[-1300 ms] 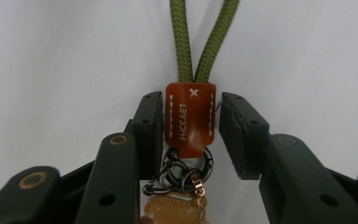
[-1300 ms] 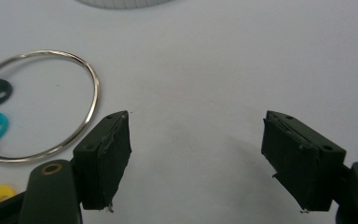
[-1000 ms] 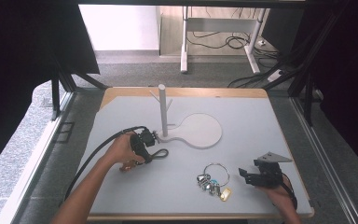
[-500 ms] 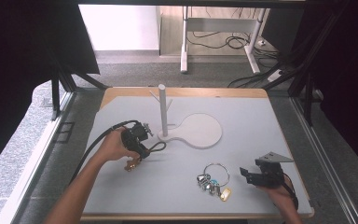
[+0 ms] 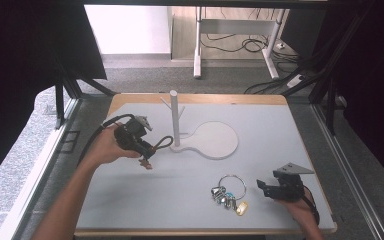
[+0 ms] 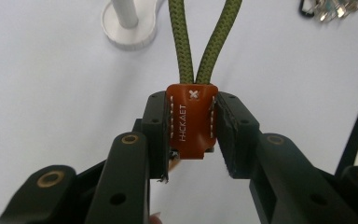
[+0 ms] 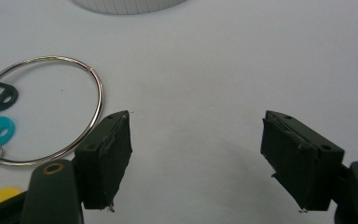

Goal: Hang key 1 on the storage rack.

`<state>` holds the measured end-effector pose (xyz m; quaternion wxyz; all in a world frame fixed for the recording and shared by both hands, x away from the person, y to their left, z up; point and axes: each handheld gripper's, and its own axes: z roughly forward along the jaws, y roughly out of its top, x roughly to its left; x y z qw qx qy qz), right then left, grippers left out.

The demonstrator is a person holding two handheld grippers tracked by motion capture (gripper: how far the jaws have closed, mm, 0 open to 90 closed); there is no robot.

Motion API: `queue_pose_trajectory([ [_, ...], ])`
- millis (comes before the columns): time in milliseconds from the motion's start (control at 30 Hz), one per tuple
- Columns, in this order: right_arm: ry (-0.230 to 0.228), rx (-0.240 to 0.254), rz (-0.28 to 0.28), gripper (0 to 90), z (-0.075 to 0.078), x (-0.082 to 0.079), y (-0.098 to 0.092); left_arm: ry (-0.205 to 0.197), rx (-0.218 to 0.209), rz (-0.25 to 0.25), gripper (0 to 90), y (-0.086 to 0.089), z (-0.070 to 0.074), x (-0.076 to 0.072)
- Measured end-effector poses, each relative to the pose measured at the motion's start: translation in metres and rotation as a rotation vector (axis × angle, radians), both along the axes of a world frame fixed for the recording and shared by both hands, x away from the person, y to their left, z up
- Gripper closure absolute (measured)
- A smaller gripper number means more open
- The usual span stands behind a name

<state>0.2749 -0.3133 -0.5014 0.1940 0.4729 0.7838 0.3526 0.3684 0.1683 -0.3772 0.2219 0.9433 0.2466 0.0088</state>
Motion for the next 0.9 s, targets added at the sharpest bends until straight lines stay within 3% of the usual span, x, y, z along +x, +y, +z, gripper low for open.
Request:
queue_pose_trajectory([
  [367,0.004,-0.007,0.005,24.6,-0.001,0.000,0.002,-0.018,-0.046,0.015,66.9,0.011,0.016,0.000],
  [900,0.004,-0.002,-0.009,25.0,-0.001,0.000,-0.001,-0.036,-0.059,0.054,66.9,0.014,0.037,0.005],
])
